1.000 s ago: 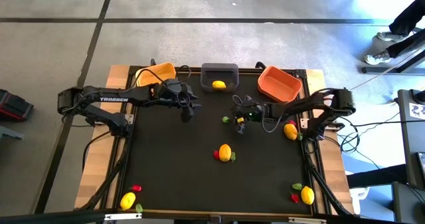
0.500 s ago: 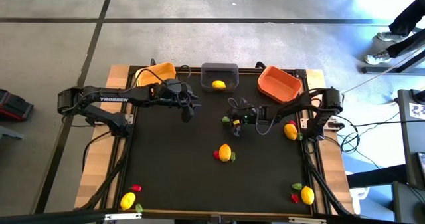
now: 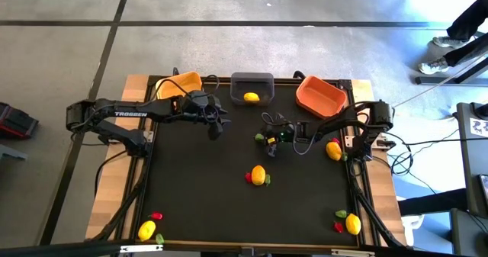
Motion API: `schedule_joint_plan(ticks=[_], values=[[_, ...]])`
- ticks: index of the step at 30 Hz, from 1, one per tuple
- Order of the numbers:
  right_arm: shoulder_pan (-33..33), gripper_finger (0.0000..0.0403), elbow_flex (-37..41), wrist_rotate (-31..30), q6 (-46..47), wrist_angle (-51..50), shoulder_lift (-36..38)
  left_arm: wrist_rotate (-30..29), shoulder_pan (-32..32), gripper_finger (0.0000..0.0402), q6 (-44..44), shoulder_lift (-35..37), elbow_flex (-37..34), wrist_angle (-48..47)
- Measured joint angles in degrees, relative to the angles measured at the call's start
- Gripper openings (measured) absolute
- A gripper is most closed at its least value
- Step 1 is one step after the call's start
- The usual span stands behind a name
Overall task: Sort produce into baskets
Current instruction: Put the green chili pepper into the orange bin
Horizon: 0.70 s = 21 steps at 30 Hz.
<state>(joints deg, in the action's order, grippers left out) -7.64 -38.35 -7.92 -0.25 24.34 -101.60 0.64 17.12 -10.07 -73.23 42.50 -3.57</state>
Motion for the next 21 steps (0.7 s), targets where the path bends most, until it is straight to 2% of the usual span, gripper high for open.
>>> schedule_joint_plan(ticks=[8,21], values=[[0.00,0.0102,0.00,-0.02,0.00,-0.42,0.00,0.00,-0.02,0.0203,0.00,0.00,0.00,0.00],[0.11,0.0048,-0.07,0.62,0.20,1.28,-2.14,0.00,0.00,0.0203,0.00,0.00,0.00,-0.09]])
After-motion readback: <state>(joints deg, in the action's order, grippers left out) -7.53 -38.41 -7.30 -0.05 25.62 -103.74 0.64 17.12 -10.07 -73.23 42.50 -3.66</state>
